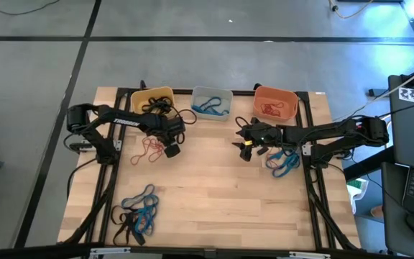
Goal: Sort rubber bands into baskets
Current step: Put the red rubber band into the orange bin
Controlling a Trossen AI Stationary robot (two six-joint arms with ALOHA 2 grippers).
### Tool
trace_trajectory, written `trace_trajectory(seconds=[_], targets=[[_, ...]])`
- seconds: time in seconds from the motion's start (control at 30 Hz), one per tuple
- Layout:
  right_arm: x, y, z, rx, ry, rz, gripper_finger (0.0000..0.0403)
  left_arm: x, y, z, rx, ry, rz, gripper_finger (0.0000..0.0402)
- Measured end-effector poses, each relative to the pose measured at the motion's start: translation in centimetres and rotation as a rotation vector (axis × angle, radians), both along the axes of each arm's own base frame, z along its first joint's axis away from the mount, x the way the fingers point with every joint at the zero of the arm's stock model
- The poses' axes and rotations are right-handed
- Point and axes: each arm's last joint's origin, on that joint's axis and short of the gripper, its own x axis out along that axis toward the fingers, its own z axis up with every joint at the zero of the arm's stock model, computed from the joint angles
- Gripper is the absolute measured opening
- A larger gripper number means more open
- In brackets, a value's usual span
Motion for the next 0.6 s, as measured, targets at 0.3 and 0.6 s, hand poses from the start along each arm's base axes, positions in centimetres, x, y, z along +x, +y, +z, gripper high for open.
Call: trace_trajectory(seconds=[0.3, 0.6], targets=[[0.0, 0.0, 0.0, -0.005, -0.002, 0.005, 0.0237, 2.6, -1.2, 3.1, 0.052, -0.120, -0.127, 0.0002], [0.3, 0.0, 0.4, -0.031, -0.036, 0.027, 0.0237, 5.1, -2.7, 6.9, 0.125, -0.327, -0.283, 0.0002]])
